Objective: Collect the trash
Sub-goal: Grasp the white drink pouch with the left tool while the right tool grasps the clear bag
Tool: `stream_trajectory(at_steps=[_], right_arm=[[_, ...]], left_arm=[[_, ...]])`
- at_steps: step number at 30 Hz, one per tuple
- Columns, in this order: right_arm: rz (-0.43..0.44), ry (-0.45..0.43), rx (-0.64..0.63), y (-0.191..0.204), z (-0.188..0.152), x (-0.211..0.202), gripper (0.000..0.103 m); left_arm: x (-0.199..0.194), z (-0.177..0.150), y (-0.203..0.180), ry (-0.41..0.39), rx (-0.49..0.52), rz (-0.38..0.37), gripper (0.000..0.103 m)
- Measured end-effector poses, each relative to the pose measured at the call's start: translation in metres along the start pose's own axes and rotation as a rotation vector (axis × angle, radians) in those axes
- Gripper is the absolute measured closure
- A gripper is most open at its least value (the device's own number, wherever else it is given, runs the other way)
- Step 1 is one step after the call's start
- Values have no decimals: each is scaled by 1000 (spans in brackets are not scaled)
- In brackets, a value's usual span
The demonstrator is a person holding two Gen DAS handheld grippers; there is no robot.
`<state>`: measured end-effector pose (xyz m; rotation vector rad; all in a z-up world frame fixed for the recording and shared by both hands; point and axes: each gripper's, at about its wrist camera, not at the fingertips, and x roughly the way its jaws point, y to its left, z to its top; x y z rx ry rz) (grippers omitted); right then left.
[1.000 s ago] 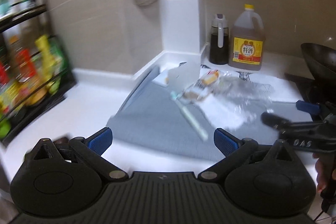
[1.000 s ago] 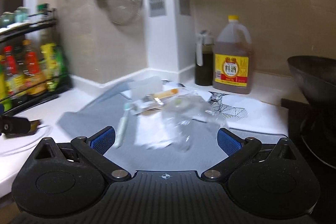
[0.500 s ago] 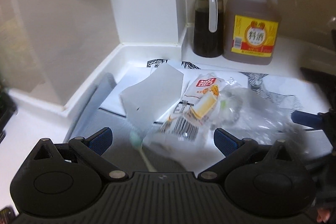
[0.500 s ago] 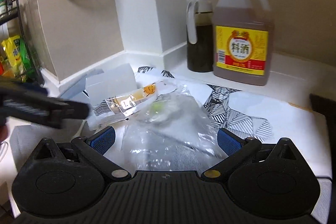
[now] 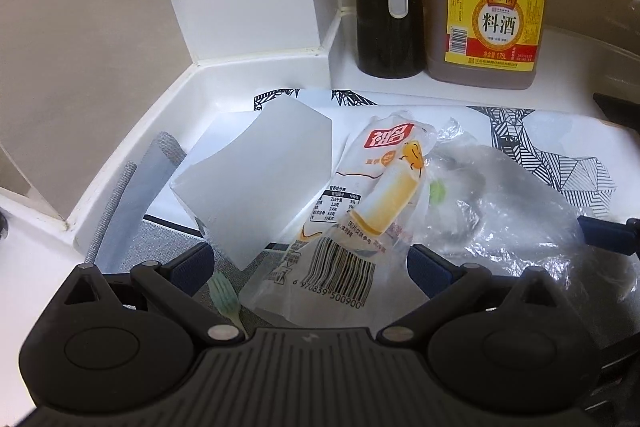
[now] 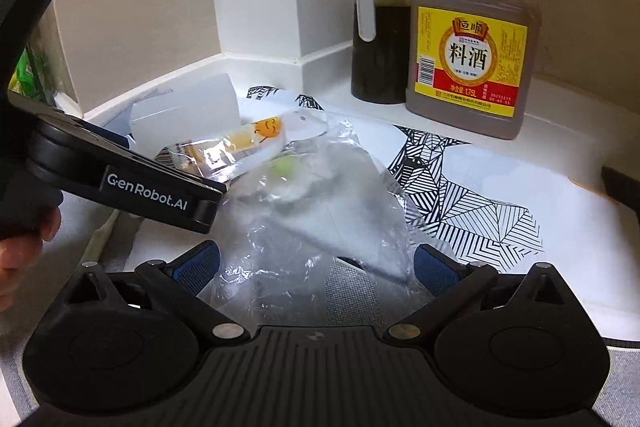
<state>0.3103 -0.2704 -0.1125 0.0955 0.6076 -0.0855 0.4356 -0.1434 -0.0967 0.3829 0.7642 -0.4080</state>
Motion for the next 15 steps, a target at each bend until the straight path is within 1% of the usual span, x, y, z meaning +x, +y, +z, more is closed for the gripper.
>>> stream_trajectory(at_steps=[2, 3, 4, 5, 6, 7, 8, 9, 10, 12, 15], right_arm=[[-1, 4, 0, 0, -1, 2, 0], [-1, 2, -2, 0, -1, 1, 0], [3, -7, -4, 0, -1, 0, 1], [6, -24, -8, 0, -2, -3, 10], [9, -48, -13, 0, -3, -7, 36], [13, -62, -18, 0, -2, -11, 51], [16, -71, -23, 0, -2, -13, 80], [17, -85, -25, 0, -2, -16, 93], [20, -106, -22, -1, -2, -20, 96], [20, -168, -7, -4, 0, -30, 97], [0, -269, 9, -10, 3, -47, 98]], left_arm=[[0, 1, 1, -1, -11, -2, 1], [-2, 1, 2, -9, -19, -3, 3], [-4, 1, 2, -20, -29, -5, 19], [-7, 2, 3, -21, -37, -9, 32], [-11, 3, 3, -25, -42, -5, 34], [-16, 4, 3, -40, -52, -8, 37], [-22, 5, 4, -54, -61, -20, 41], [-29, 6, 5, -67, -68, -31, 42], [-36, 6, 6, -81, -74, -38, 42], [-51, 7, 9, -121, -85, -39, 42], [-71, 7, 13, -158, -94, -50, 43]])
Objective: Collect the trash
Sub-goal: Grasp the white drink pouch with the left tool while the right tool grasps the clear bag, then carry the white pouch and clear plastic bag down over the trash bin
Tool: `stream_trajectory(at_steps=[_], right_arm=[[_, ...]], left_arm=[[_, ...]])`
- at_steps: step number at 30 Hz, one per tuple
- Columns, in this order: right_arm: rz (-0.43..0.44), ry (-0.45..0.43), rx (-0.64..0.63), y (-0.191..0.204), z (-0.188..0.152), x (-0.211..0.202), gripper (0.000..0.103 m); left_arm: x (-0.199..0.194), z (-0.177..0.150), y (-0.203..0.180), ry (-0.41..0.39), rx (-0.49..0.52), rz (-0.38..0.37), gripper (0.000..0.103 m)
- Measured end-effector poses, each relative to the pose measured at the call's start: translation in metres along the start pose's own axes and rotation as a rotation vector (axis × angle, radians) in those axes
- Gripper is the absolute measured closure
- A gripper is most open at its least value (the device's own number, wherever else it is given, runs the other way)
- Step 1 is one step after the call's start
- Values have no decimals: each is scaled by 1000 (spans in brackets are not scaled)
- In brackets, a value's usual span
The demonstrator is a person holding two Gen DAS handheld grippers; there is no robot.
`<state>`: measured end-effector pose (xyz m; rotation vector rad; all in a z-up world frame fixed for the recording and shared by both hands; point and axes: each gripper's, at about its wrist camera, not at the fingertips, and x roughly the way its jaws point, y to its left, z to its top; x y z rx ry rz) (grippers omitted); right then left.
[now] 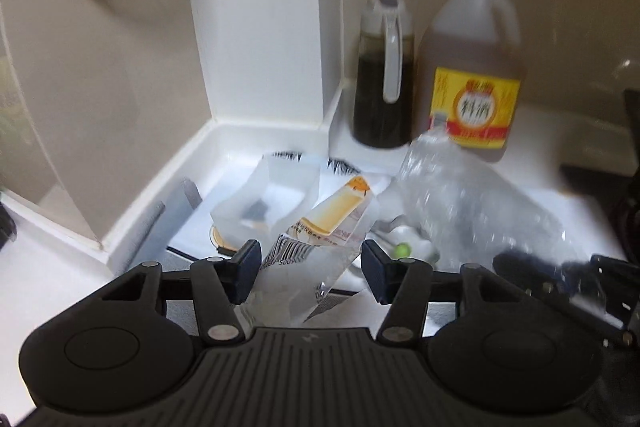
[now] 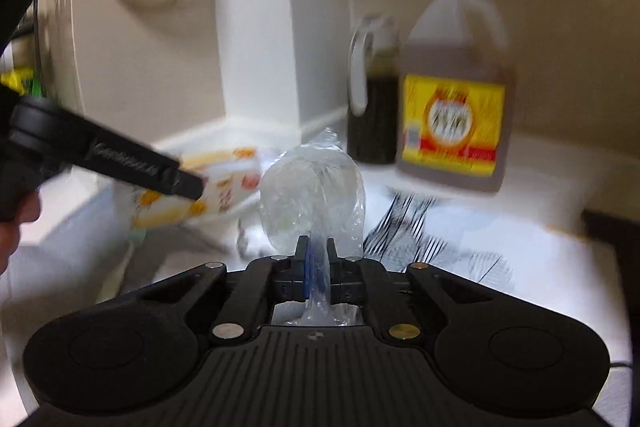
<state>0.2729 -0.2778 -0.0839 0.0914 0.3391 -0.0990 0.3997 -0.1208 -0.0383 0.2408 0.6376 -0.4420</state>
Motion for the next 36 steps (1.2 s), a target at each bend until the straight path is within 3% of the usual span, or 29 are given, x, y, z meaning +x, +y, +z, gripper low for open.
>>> stream_trajectory(at_steps=[1, 2, 5, 15, 21, 29, 36], right_arm=[[-5, -26, 9, -2, 2, -4, 98], [-10, -48, 18, -4, 3, -7, 98], [-33, -106, 23, -7, 6, -16, 98], [0, -138, 32, -8, 6, -22, 98], [35, -162, 51, -2, 10, -43, 98], [145, -242, 0, 26, 13, -142, 98], [246, -209, -54, 49, -6, -227, 98]], left_arm=[[-6, 1, 0, -12, -2, 0, 45], [-12, 2, 1, -21, -5, -5, 61], [-28, 5, 8, -17, -45, -36, 76], [-49, -3, 6, -45, -38, 45, 80], [-108, -3, 11, -118, -59, 76, 80], [-215, -33, 4, -192, -63, 147, 80], [-289, -91, -6, -170, -59, 202, 80]])
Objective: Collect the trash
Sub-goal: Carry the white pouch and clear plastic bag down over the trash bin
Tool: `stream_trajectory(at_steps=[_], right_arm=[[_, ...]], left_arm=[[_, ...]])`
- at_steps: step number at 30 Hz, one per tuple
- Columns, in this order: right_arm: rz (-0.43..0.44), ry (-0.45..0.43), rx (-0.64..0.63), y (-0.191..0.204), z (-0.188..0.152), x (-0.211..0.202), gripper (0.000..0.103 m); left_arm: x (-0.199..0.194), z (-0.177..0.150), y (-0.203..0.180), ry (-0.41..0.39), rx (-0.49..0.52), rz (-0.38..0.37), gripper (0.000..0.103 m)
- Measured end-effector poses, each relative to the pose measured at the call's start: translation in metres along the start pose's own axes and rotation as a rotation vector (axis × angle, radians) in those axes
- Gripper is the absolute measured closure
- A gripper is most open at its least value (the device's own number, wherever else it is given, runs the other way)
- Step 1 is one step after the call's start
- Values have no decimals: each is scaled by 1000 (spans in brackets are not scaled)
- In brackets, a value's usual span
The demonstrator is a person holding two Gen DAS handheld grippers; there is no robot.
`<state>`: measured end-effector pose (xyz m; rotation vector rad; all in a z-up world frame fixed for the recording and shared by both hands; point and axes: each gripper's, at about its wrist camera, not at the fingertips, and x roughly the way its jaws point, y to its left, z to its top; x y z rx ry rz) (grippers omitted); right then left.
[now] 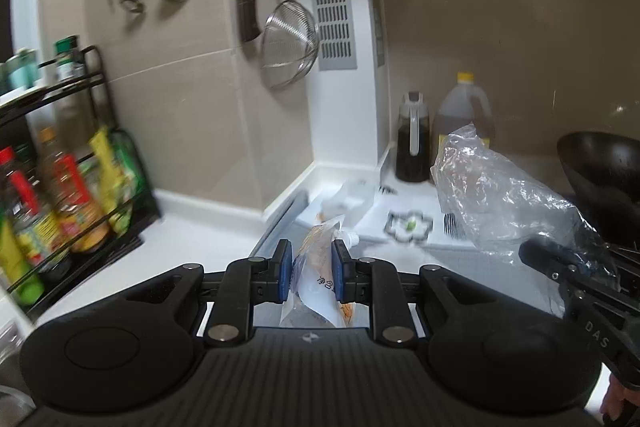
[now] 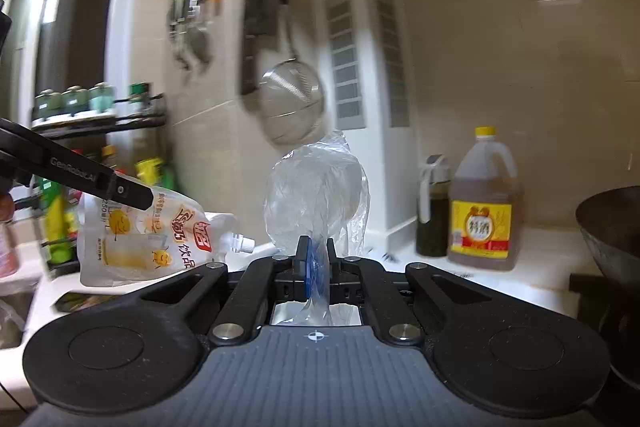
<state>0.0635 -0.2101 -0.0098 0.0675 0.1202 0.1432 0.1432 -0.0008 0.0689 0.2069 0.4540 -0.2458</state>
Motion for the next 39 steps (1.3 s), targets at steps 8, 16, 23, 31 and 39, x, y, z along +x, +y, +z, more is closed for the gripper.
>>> stream_trajectory(at_steps=[8, 16, 23, 31, 39], right_arm=[[99, 100, -44, 48, -30, -66, 98], [164, 226, -82, 86, -72, -111, 98], [201, 307, -113, 114, -102, -139, 98], [216, 372, -150, 133, -127, -157, 98], [222, 437, -182, 144, -148, -162, 98]], left_arm=[[-81, -63, 9, 40, -35, 42, 80], [-133, -122, 15, 96, -91, 66, 80], [-157, -166, 20, 163, -116, 88, 80], [-165, -217, 18, 236, -132, 129, 80], [-166, -247, 8, 279, -139, 129, 80]])
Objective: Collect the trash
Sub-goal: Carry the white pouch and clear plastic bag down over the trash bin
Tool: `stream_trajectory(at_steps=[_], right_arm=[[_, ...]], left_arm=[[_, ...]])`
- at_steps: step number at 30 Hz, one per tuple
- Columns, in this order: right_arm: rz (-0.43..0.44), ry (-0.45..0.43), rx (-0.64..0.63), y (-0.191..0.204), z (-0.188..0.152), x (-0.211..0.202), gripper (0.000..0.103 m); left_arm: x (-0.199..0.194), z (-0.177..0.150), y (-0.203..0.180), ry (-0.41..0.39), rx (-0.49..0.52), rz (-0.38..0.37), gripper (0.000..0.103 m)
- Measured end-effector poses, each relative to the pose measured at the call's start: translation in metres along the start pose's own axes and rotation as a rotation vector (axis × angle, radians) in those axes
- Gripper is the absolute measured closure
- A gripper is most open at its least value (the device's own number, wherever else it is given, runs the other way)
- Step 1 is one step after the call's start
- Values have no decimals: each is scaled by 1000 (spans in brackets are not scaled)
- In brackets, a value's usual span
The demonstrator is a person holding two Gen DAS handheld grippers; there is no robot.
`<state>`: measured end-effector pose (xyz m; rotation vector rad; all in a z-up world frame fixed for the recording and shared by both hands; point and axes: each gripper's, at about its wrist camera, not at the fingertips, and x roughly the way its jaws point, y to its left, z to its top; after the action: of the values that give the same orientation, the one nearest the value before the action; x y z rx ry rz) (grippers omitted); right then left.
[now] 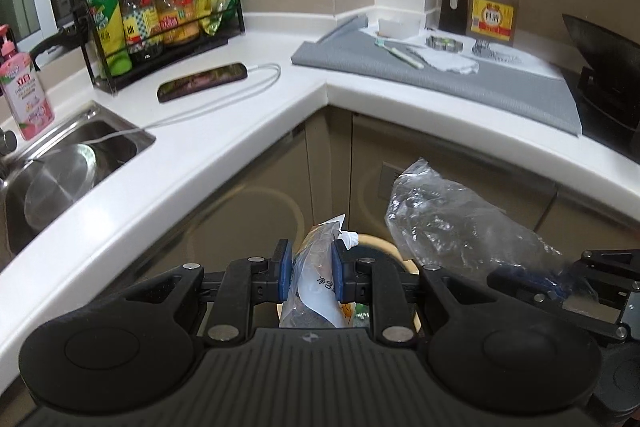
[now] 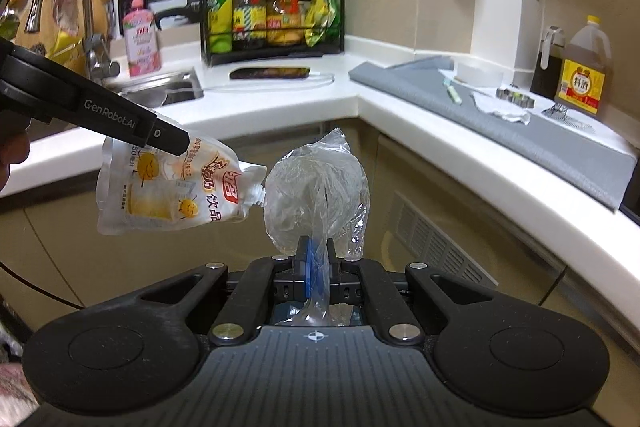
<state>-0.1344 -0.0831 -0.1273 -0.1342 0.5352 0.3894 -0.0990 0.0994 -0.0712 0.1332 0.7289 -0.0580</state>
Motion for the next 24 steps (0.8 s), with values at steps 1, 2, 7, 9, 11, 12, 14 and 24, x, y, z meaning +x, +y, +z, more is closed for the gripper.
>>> stream_trajectory(at_steps=[1, 2, 7, 9, 11, 12, 14, 24], right_arm=[[1, 9, -3, 3, -2, 1, 98], [1, 17, -7, 4, -5, 2, 98], [-2, 52, -28, 12, -15, 6, 98], [-3, 62, -32, 13, -16, 8, 98], [-3, 70, -37, 14, -17, 9, 98], [-3, 74, -40, 15, -18, 10, 98], [-1, 81, -46, 16, -19, 11, 98], [4, 118, -55, 20, -22, 18, 98]], left_arm=[[1, -3, -1, 5, -1, -2, 80], [2, -6, -2, 11, -1, -4, 80], [8, -19, -7, 30, 8, -7, 80], [12, -25, -8, 43, 4, -9, 80], [15, -30, -9, 55, -1, -13, 80], [17, -33, -9, 60, -4, -14, 80], [20, -37, -10, 69, -6, -14, 80], [25, -45, -12, 85, -17, -16, 80]])
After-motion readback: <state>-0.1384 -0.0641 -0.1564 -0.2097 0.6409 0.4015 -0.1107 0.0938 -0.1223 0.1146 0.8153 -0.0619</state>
